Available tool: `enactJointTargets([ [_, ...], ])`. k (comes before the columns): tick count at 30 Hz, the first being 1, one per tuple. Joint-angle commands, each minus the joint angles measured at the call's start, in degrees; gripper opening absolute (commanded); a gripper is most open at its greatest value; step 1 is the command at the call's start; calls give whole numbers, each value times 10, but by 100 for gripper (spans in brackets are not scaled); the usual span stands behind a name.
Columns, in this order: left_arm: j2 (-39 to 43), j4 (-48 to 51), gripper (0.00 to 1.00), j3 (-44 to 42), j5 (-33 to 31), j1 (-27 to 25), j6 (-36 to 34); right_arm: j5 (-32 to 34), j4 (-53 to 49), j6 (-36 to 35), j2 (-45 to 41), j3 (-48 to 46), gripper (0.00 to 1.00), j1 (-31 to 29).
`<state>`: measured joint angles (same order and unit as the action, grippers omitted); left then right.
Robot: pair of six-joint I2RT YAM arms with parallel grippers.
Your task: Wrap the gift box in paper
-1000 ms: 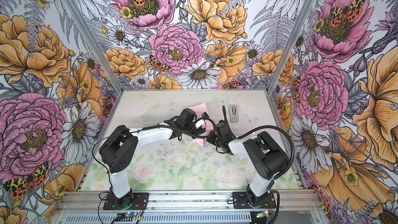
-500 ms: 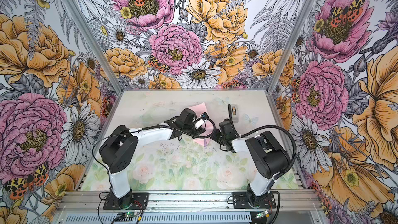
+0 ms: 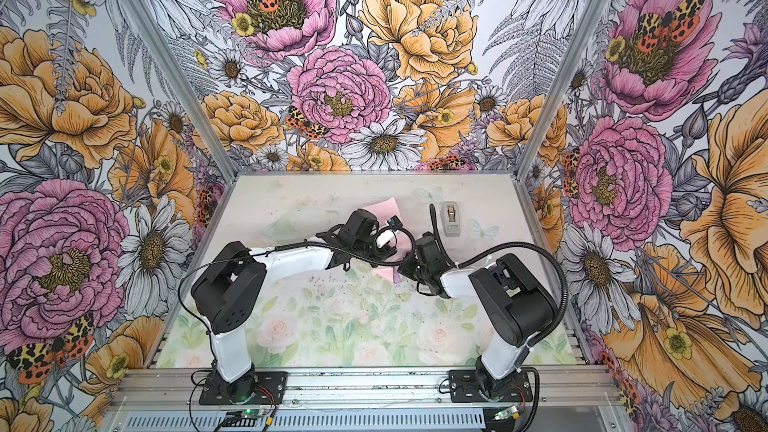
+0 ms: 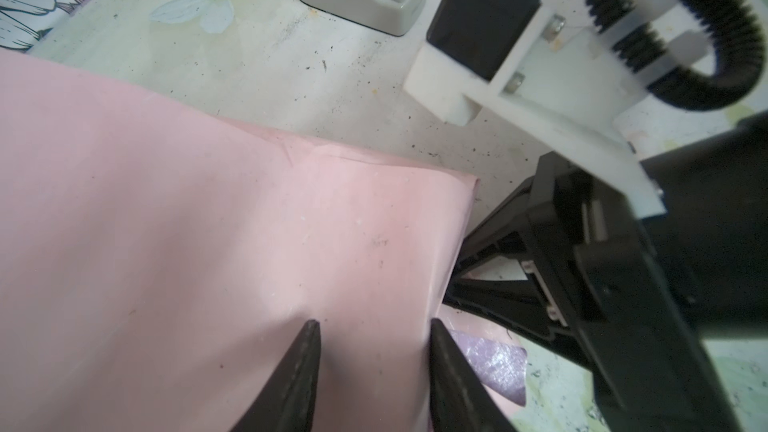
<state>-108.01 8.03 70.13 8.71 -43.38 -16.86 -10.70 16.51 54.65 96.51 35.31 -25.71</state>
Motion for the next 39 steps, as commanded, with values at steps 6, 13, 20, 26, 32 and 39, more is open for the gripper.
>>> enactJointTargets([
  [6, 5, 28, 42, -20, 19, 1, 9, -2, -12, -10, -5, 10, 4, 28],
  [13, 3, 27, 42, -18, 21, 0, 11, -3, 19, 11, 13, 14, 4, -13],
  [20, 2, 26, 42, -17, 22, 0, 12, 9, 5, 10, 16, 21, 4, -19],
  [26, 3, 26, 42, -17, 21, 1, 12, 6, -13, 2, -4, 0, 4, 17],
  [32, 4, 23, 42, -19, 22, 1, 12, 1, -15, 0, 5, 28, 4, 2],
  [39, 3, 23, 42, -17, 24, 0, 14, 8, -10, 5, 22, 41, 4, -14],
])
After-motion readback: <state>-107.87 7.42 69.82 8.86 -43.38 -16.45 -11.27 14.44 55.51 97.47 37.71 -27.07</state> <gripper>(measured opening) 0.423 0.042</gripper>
